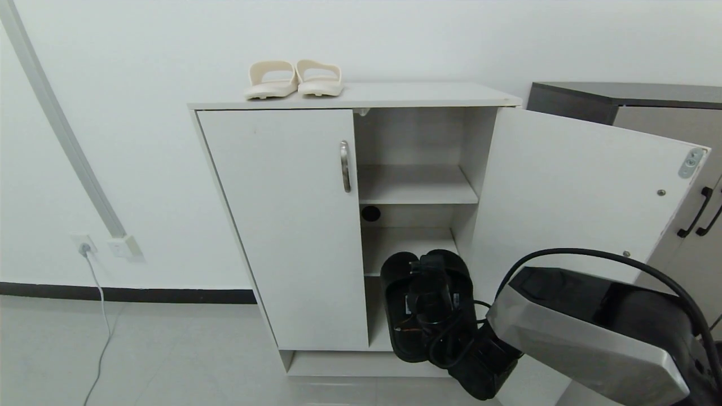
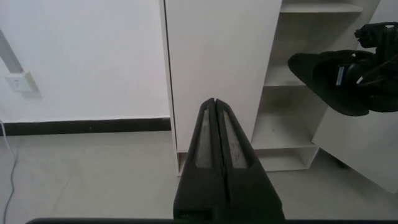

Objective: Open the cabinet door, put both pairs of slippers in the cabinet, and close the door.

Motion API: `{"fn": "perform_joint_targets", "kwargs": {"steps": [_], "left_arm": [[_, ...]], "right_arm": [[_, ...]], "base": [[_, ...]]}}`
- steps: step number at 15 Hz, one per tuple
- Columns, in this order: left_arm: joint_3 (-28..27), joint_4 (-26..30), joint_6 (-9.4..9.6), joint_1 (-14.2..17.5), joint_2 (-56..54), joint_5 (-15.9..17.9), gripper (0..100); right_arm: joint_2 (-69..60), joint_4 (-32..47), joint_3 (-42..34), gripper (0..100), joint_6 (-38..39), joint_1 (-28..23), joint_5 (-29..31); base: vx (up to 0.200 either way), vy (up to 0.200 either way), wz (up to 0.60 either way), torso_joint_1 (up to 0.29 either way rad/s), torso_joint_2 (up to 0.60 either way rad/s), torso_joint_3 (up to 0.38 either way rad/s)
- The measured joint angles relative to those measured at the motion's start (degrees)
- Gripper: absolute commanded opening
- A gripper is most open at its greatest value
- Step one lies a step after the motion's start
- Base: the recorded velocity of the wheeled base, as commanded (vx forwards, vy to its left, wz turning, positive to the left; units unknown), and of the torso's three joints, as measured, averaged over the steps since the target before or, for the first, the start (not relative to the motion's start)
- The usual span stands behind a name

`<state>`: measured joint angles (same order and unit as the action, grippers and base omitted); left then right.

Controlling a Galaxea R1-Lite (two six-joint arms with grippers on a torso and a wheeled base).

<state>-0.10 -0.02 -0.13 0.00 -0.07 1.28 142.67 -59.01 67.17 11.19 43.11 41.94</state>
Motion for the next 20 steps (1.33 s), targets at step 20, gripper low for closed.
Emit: {"fn": "perform_joint_targets", "kwargs": {"steps": [20], "left_arm": [[0.0,0.0,-0.2,0.0,0.0,-0.1,0]], "right_arm": [[5.9,-12.3,1.5,0,-5.5,-0.5,0.6]], "base": [[0.0,0.0,0.0,0.001,0.0,-0.085]]}}
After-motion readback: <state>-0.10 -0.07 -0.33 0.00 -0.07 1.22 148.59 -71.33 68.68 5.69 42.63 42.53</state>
